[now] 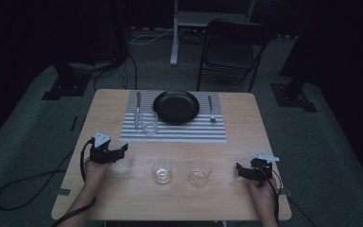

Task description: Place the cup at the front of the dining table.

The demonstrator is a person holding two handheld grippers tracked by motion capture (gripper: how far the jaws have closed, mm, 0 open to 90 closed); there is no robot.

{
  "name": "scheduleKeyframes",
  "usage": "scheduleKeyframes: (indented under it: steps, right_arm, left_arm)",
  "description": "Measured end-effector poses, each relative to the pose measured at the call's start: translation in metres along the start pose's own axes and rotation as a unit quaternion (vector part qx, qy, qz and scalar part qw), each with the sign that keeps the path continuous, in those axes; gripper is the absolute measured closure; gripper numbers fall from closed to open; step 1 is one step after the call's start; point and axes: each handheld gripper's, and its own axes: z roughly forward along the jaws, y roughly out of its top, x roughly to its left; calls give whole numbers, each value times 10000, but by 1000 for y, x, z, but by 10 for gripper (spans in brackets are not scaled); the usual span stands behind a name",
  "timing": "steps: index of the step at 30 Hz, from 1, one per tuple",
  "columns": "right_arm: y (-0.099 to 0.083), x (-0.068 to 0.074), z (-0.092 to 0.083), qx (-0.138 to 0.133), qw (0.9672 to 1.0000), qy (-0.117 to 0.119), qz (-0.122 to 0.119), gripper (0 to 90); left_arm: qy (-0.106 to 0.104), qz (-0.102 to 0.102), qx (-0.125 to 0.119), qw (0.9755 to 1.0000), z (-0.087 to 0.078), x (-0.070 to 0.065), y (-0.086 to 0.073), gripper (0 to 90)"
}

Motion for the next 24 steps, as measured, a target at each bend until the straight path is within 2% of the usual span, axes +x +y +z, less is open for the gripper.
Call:
scheduleKeyframes:
  steps: [5, 13, 19, 24]
  right_arm:
    - [0, 0, 0, 0, 10000, -2, 3, 125]
    - [0, 0, 0, -2, 10000, -2, 3, 125]
    - [0, 0, 0, -2, 10000, -2, 3, 125]
    - [0, 0, 0, -2, 10000, -1, 2, 125]
  left_arm:
    - [87, -59, 11, 9999, -7, 7, -7, 175]
    - [109, -320, 27, 9994, -16, 17, -21, 175]
    - [195, -293, 11, 9994, -23, 21, -29, 175]
    - [237, -373, -30, 9990, -33, 29, -36, 175]
